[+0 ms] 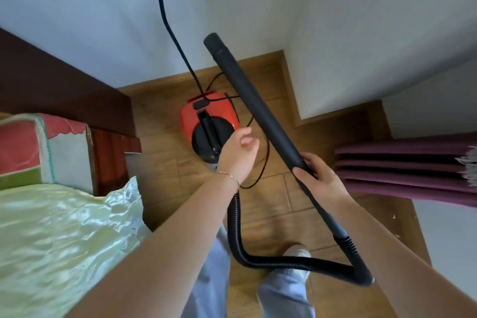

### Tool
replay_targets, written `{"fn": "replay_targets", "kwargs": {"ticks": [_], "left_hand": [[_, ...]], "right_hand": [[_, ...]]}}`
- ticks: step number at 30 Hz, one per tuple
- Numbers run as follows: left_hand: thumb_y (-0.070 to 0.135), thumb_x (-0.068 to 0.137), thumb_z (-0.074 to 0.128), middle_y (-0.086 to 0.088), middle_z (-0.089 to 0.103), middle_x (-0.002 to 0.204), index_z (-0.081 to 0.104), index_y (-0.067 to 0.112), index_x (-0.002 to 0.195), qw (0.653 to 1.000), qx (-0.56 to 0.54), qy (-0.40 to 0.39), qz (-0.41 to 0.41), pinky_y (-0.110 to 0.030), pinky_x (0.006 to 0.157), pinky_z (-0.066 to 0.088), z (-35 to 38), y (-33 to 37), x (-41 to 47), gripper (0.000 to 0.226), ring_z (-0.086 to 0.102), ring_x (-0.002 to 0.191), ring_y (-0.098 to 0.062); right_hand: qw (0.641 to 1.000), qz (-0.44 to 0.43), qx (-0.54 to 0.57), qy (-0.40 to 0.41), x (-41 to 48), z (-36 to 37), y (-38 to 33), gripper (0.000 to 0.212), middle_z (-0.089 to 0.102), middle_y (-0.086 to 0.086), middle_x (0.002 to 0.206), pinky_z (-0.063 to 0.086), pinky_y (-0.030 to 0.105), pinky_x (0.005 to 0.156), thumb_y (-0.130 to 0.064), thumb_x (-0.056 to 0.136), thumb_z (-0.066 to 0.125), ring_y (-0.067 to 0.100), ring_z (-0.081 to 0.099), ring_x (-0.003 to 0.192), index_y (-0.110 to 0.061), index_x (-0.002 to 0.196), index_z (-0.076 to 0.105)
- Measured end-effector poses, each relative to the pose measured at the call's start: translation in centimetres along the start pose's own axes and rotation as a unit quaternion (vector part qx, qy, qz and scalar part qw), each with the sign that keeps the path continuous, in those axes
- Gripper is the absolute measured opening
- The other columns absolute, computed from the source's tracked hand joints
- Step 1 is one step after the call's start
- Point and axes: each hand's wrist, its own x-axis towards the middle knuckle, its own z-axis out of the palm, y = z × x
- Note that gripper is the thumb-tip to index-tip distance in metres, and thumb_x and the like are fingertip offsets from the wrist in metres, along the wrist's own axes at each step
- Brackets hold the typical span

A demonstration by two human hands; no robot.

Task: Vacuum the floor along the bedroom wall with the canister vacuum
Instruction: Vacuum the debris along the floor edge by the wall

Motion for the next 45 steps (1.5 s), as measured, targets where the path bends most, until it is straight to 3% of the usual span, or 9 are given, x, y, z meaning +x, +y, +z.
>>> {"fn": "replay_targets", "kwargs": {"ticks": [4,9,13,18,24,30,32,41,45], "left_hand": [[0.022,0.093,0.048,-0.001,0.058,0.124,0.056,0.016,0.123,0.989,0.147,0.019,-0.003,-0.024,0.088,0.04,-5.5,-2.4,5.0,0.032,0.055,0.106,-0.013],[0.034,0.09,0.054,-0.01,0.047,0.135,0.048,0.012,0.132,0.969,0.247,0.007,-0.024,-0.034,0.099,0.04,-9.5,-4.7,11.3,0.048,0.051,0.12,-0.027],[0.049,0.079,0.056,-0.006,0.057,0.121,0.058,0.019,0.111,0.963,0.268,-0.032,-0.004,-0.041,0.091,0.049,-10.4,-5.2,15.9,0.044,0.059,0.108,-0.027],[0.052,0.084,0.057,-0.005,0.027,0.152,0.03,0.013,0.144,0.915,0.396,-0.079,0.004,-0.042,0.105,0.039,-10.1,-6.3,20.2,0.076,0.036,0.135,-0.025],[0.053,0.076,0.064,-0.005,0.03,0.15,0.027,0.014,0.145,0.883,0.456,-0.101,0.039,-0.046,0.107,0.036,-8.7,-7.0,24.1,0.087,0.029,0.138,-0.025],[0.07,0.061,0.054,-0.002,0.044,0.137,0.04,0.023,0.138,0.885,0.45,-0.121,0.004,-0.039,0.095,0.046,-7.6,-7.6,26.2,0.091,0.047,0.122,-0.024],[0.068,0.063,0.056,0.001,0.042,0.139,0.037,0.026,0.139,0.892,0.437,-0.114,-0.006,-0.032,0.092,0.045,-7.2,-8.1,26.6,0.089,0.048,0.122,-0.022],[0.065,0.062,0.046,-0.001,0.051,0.13,0.044,0.025,0.132,0.873,0.478,-0.081,0.046,-0.035,0.083,0.051,-7.3,-8.5,26.7,0.081,0.056,0.109,-0.025],[0.055,0.075,0.048,-0.007,0.051,0.129,0.041,0.017,0.134,0.851,0.517,-0.072,0.056,-0.036,0.085,0.05,-7.4,-8.9,27.1,0.071,0.056,0.108,-0.029]], "right_hand": [[0.999,0.025,0.019,0.032,2.2,2.7,0.6,0.025,0.063,-0.002,0.094,0.051,0.025,0.067,-0.023,0.091,0.059,0.016,0.062,0.079,-0.027,0.116,0.056],[0.992,0.085,0.071,0.068,5.0,5.6,1.2,0.032,0.063,0.004,0.101,0.047,0.013,0.055,-0.02,0.092,0.059,0.019,0.062,0.077,-0.02,0.123,0.055],[0.993,0.086,0.055,0.054,7.5,7.8,0.8,0.025,0.064,0.002,0.09,0.048,0.018,0.059,-0.018,0.091,0.059,0.019,0.061,0.072,-0.019,0.117,0.059],[0.995,0.09,0.005,0.035,10.6,10.0,0.6,0.025,0.066,-0.002,0.087,0.054,0.038,0.074,-0.025,0.089,0.062,0.02,0.064,0.074,-0.025,0.114,0.062],[0.996,0.072,-0.045,0.024,13.9,9.9,-0.5,0.021,0.066,-0.009,0.084,0.054,0.039,0.071,-0.032,0.088,0.061,0.021,0.066,0.074,-0.035,0.109,0.058],[0.994,0.066,-0.082,0.014,14.8,9.9,-0.2,0.023,0.065,-0.009,0.09,0.058,0.047,0.073,-0.041,0.084,0.064,0.025,0.068,0.075,-0.044,0.103,0.052],[0.995,0.07,-0.075,0.02,14.7,9.7,0.3,0.024,0.066,-0.008,0.092,0.057,0.05,0.074,-0.042,0.083,0.064,0.026,0.068,0.077,-0.043,0.106,0.055],[0.993,0.08,-0.074,0.035,14.8,9.3,0.5,0.024,0.065,-0.01,0.088,0.058,0.047,0.071,-0.041,0.086,0.062,0.026,0.069,0.072,-0.039,0.109,0.056],[0.994,0.082,-0.062,0.045,14.9,9.0,0.7,0.026,0.065,-0.014,0.088,0.058,0.046,0.072,-0.043,0.084,0.062,0.021,0.068,0.071,-0.04,0.11,0.057]]}}
